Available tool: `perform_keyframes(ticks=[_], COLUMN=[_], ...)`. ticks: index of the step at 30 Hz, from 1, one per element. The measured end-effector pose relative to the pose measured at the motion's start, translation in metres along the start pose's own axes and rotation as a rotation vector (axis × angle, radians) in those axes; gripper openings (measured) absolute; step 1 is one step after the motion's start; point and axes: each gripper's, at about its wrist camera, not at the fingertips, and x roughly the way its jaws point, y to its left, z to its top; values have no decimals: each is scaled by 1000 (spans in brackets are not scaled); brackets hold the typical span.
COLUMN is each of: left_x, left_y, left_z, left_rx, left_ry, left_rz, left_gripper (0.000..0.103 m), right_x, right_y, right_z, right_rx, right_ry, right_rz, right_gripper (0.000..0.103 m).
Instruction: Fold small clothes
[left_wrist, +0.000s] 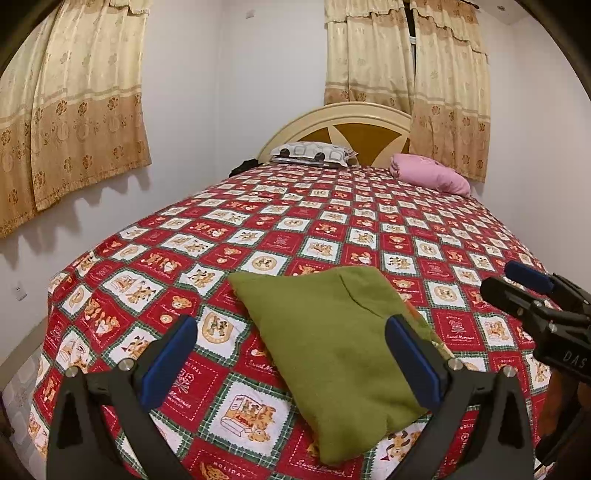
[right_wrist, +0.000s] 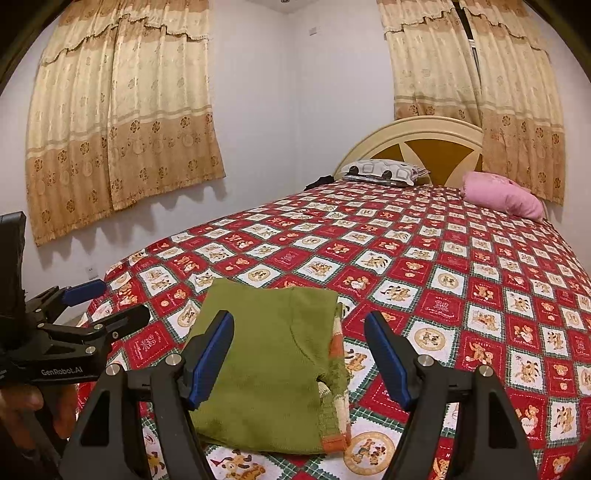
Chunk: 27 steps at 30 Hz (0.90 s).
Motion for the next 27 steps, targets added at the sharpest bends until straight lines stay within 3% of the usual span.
perform_keyframes(ticks=[27], left_x=[1], left_y=[-8], left_z=[-2], left_rx=[37], left_ry=[2], left_rz=[10], left_gripper=[103], right_x=[4], right_y=[4], right_z=[-3], right_rx=[7], right_ry=[13], right_rz=[29], right_gripper=[74])
